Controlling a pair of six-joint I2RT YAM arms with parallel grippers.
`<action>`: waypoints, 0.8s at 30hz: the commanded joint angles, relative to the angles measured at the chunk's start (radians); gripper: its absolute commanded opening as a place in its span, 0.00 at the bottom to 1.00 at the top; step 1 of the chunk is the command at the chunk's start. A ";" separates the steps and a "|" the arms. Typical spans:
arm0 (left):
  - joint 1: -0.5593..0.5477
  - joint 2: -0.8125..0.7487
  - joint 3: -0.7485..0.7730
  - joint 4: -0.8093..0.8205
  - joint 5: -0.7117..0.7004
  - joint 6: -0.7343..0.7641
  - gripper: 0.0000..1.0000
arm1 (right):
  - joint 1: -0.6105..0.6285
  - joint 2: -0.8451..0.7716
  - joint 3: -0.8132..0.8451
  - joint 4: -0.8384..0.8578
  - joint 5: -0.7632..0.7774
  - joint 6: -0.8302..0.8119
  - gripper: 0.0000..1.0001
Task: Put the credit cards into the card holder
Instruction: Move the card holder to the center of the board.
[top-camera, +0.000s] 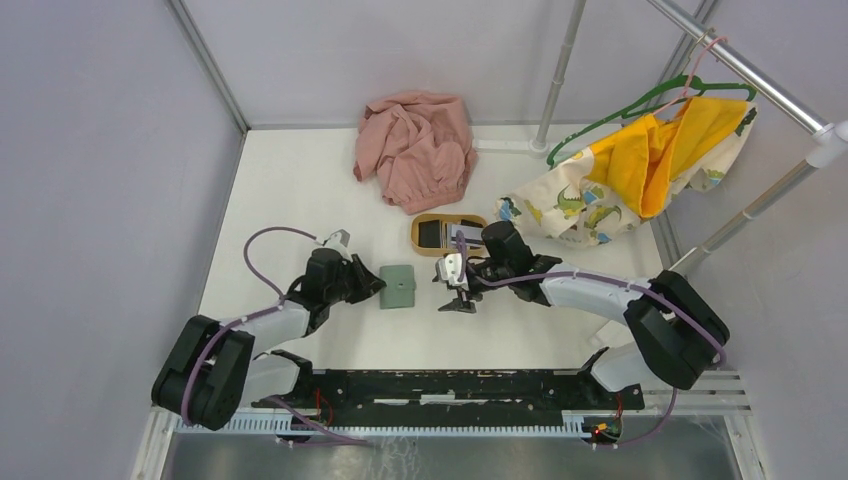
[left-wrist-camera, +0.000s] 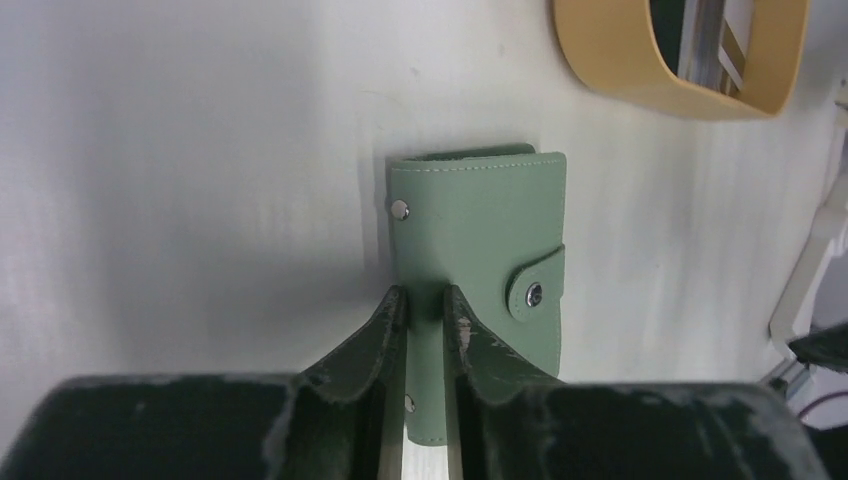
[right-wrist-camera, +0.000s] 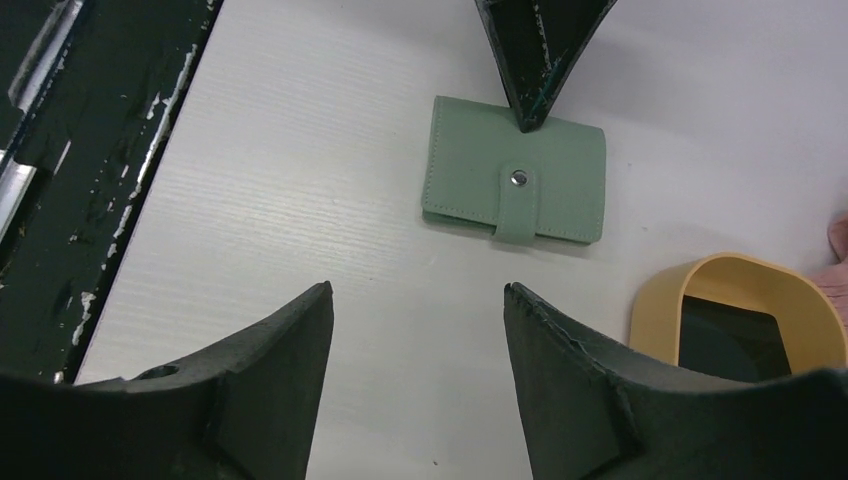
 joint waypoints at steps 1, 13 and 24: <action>-0.094 0.018 -0.039 0.100 0.014 -0.085 0.17 | 0.025 0.046 0.050 0.014 0.077 0.013 0.67; -0.326 0.026 -0.043 0.178 -0.119 -0.172 0.09 | 0.068 0.170 0.128 -0.050 0.189 0.035 0.57; -0.427 0.037 -0.030 0.182 -0.256 -0.234 0.02 | 0.119 0.241 0.206 -0.195 0.215 0.010 0.54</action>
